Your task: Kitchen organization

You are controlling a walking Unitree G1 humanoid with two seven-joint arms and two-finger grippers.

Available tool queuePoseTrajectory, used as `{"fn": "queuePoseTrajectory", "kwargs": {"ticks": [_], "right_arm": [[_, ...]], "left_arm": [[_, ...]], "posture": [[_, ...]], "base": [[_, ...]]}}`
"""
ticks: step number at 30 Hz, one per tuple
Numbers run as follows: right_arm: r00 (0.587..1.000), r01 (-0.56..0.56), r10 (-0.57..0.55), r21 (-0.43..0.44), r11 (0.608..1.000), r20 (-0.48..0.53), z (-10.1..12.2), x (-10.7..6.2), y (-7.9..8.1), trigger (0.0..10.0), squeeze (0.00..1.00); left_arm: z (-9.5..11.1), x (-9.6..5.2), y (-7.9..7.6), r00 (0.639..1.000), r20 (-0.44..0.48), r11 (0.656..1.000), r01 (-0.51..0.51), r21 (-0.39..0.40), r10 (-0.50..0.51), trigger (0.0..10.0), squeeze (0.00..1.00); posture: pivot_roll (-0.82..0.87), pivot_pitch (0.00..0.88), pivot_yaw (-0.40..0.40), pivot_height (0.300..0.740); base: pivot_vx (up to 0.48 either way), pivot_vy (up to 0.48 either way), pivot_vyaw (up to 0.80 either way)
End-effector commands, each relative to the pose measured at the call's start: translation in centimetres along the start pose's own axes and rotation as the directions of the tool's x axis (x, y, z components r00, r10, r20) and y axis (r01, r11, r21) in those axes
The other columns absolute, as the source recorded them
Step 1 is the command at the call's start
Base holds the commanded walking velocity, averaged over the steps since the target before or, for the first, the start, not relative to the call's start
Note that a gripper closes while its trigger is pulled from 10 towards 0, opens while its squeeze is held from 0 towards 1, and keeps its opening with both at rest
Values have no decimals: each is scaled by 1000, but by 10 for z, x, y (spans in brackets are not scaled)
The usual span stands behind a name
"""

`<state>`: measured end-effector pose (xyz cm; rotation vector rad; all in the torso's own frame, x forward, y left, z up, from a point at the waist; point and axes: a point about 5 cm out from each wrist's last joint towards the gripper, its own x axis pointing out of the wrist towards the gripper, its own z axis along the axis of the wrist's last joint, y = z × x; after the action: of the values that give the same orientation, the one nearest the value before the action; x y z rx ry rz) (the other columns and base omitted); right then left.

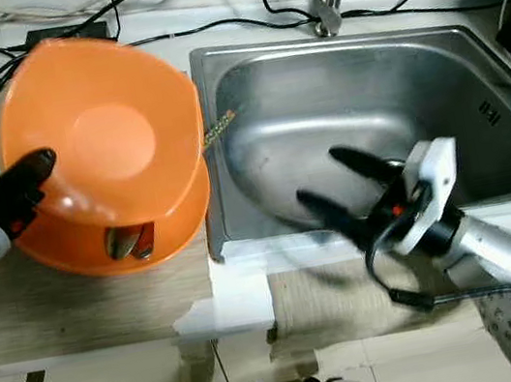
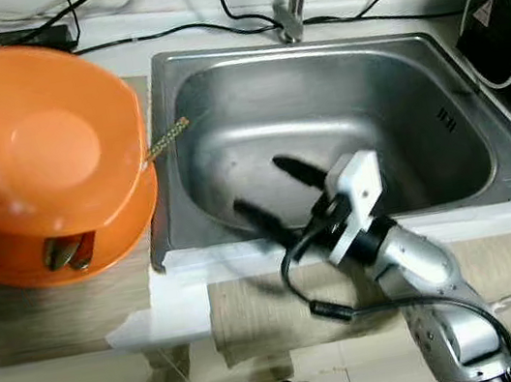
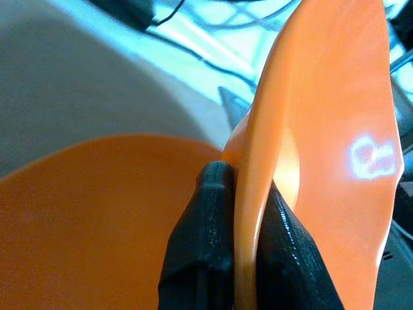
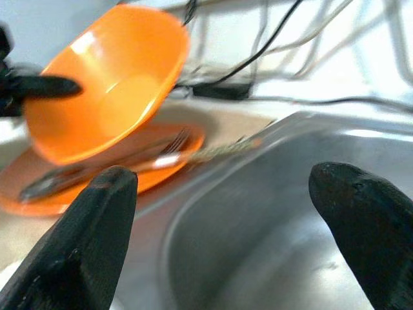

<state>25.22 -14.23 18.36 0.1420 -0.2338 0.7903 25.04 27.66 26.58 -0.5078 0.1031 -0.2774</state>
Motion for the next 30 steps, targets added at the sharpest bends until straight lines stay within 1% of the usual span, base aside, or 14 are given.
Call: {"fn": "queuePoseTrajectory", "kwargs": {"ticks": [1, 2, 5, 6, 11, 12, 13, 14, 16, 24, 25, 26, 27, 30], "right_arm": [[999, 36, -35, 38, 999, -6, 0, -1, -6, 10000, 761], [999, 39, -39, 46, 998, -11, -1, 0, -7, 10000, 1000], [1000, 31, -31, 70, 997, -6, -1, 2, -7, 10000, 1000], [999, 6, -11, 120, 993, 41, 5, 8, -3, 10000, 1000], [990, -41, 10, 223, 974, 139, 17, 20, 5, 10000, 1000], [986, -52, 8, 258, 965, 167, 20, 23, 7, 10000, 1000], [986, -52, 8, 258, 965, 167, 20, 23, 7, 10000, 1000], [979, -66, 3, 304, 950, 204, 24, 25, 10, 10000, 1000], [973, -74, -8, 341, 937, 232, 28, 27, 11, 10000, 1000], [981, -16, -54, 361, 932, 184, 22, 32, 7, 10000, 1000], [986, 5, -66, 372, 928, 153, 19, 34, 6, 10000, 710], [986, 5, -66, 372, 928, 153, 19, 34, 6, 10000, 710], [989, 9, -64, 384, 923, 131, 17, 35, 7, 10000, 0], [992, 16, -62, 389, 921, 106, 14, 37, 8, 10000, 0]], "left_arm": [[7, 3, -13, 998, 38, 998, 49, 42, -50, 0, 0], [8, 6, -18, 997, 39, 997, 65, 52, -67, 0, 0], [10, 10, -26, 995, 41, 994, 90, 69, -92, 0, 0], [11, 16, -33, 992, 48, 991, 109, 80, -113, 0, 0], [7, 27, -46, 990, 36, 985, 133, 110, -138, 0, 0], [6, 30, -50, 989, 38, 981, 135, 143, -141, 0, 0], [6, 30, -50, 989, 38, 981, 135, 143, -141, 0, 0], [3, 31, -56, 987, 33, 972, 146, 182, -154, 0, 0], [2, 31, -61, 984, 37, 967, 165, 195, -176, 0, 0], [1, 30, -68, 975, 48, 957, 204, 206, -218, 0, 0], [0, 30, -72, 968, 49, 948, 229, 220, -245, 0, 0], [0, 30, -72, 968, 49, 948, 229, 220, -245, 0, 0], [-1, 30, -75, 962, 49, 939, 252, 233, -270, 0, 0], [-4, 30, -79, 956, 43, 933, 271, 235, -289, 0, 0]], "posture": [[-88, 143, -79, 740], [-88, 143, -79, 740], [-88, 143, -79, 740], [-89, 135, -75, 740], [-89, 132, -75, 740], [-88, 132, -74, 740], [-88, 132, -74, 740], [-86, 131, -75, 740], [-85, 132, -75, 740], [-81, 127, -75, 740], [-79, 127, -78, 740], [-79, 127, -78, 740], [-80, 124, -79, 740], [-80, 122, -80, 740]], "base": [[0, 0, 0], [0, 0, 0], [0, 0, 0], [0, 0, 0], [0, 0, 0], [0, 0, 0], [0, 0, 0], [0, 0, 0], [0, 0, 0], [0, 0, 0], [0, 0, 0], [0, 0, 0], [0, 0, 0], [0, 0, 0]]}}
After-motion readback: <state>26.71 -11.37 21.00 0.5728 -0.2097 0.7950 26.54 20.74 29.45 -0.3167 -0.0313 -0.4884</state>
